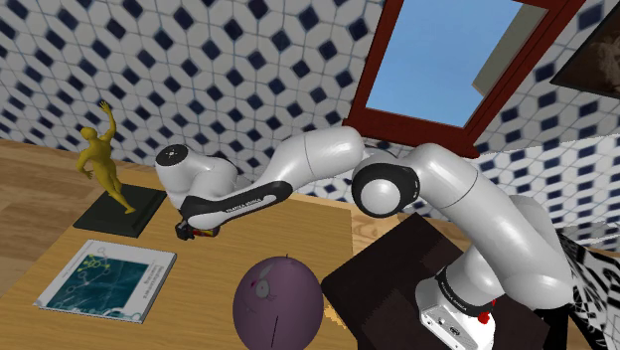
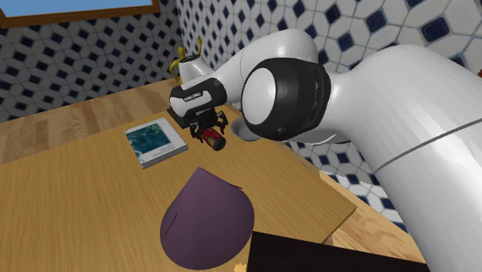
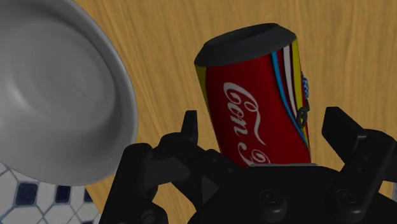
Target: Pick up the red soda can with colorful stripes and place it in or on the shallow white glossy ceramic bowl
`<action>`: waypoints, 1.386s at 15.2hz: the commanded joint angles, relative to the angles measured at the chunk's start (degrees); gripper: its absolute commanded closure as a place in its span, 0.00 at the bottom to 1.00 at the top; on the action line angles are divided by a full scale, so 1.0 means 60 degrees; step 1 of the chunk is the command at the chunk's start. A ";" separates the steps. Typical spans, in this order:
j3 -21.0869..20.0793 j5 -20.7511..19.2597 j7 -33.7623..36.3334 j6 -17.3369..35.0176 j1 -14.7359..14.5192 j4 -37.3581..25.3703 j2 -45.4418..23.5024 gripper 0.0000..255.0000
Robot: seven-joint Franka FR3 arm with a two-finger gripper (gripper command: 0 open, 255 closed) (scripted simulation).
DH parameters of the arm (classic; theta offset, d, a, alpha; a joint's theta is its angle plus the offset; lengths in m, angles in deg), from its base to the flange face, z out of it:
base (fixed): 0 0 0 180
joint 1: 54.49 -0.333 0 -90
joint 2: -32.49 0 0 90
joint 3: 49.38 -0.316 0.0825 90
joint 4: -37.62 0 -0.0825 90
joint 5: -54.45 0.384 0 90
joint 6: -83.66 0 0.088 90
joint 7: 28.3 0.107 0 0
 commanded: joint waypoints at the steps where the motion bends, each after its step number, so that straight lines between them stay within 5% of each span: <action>1: 0.0000 0.0000 0.0000 0.0000 0.0000 0.0000 0.0000 0.00; 2: 0.0000 0.0000 0.0000 0.0000 0.0000 0.0000 0.0000 1.00; 21: -0.0196 0.0128 -0.0018 -0.0457 0.0192 0.0609 0.1013 1.00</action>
